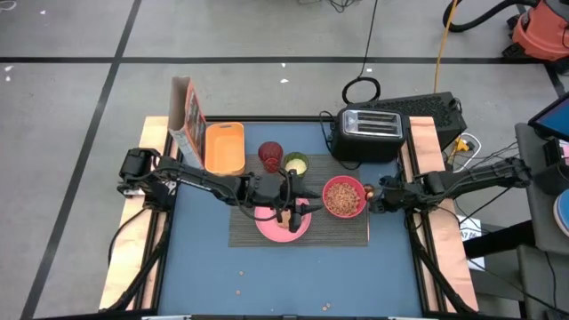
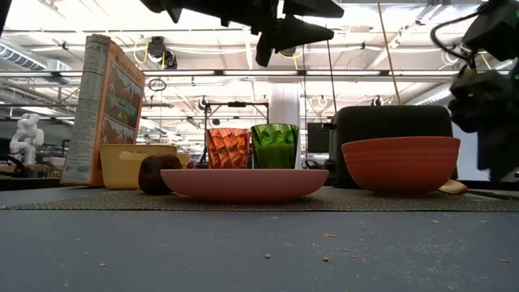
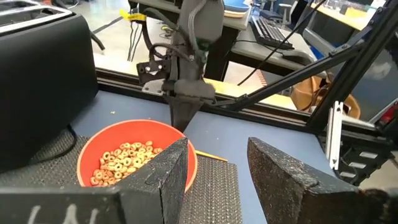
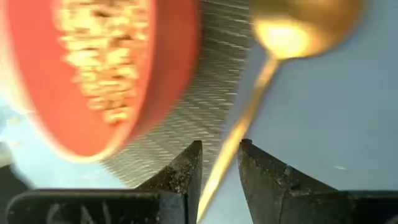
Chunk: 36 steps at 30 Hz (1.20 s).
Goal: Arrange a breakfast setting
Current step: Return to Home Position
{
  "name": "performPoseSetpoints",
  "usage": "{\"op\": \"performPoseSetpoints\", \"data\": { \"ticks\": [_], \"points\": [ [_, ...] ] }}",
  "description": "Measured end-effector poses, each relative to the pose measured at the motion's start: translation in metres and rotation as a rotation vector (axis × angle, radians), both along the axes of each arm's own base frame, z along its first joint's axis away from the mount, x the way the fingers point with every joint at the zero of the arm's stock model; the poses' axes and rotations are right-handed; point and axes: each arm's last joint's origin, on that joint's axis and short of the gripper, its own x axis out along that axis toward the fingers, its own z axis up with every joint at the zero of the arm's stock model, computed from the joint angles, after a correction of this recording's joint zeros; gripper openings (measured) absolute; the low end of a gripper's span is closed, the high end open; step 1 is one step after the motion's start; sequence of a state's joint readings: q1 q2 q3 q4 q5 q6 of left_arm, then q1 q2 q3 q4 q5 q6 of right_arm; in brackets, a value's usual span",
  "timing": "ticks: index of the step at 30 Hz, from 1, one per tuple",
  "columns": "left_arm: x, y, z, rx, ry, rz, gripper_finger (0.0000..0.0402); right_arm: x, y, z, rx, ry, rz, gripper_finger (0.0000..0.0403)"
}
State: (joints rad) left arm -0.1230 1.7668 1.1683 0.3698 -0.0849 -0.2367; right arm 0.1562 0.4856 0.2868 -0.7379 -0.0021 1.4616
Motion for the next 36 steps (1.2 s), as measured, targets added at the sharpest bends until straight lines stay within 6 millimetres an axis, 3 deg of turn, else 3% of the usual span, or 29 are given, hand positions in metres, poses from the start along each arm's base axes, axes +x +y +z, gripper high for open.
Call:
{"op": "performPoseSetpoints", "data": {
  "ticks": [5, 13, 23, 36],
  "points": [
    [-0.004, 0.0, 0.008, 0.071, -0.023, -0.016, 0.0173, 0.002, 0.0, 0.009, -0.006, -0.137, 0.038, 0.0096],
    [-0.028, 0.002, 0.049, 0.143, -0.083, -0.033, 0.0172, 0.006, 0.001, 0.026, -0.048, -0.386, 0.117, 0.0096],
    [-0.096, 0.007, 0.106, 0.175, -0.036, -0.055, 0.0172, 0.008, 0.0, 0.045, -0.2, -0.619, 0.182, 0.0096],
    [-0.197, 0.008, 0.151, 0.173, -0.009, -0.114, 0.0172, 0.007, 0.0, 0.055, -0.293, -0.747, 0.244, 0.0096]
  ]
}}
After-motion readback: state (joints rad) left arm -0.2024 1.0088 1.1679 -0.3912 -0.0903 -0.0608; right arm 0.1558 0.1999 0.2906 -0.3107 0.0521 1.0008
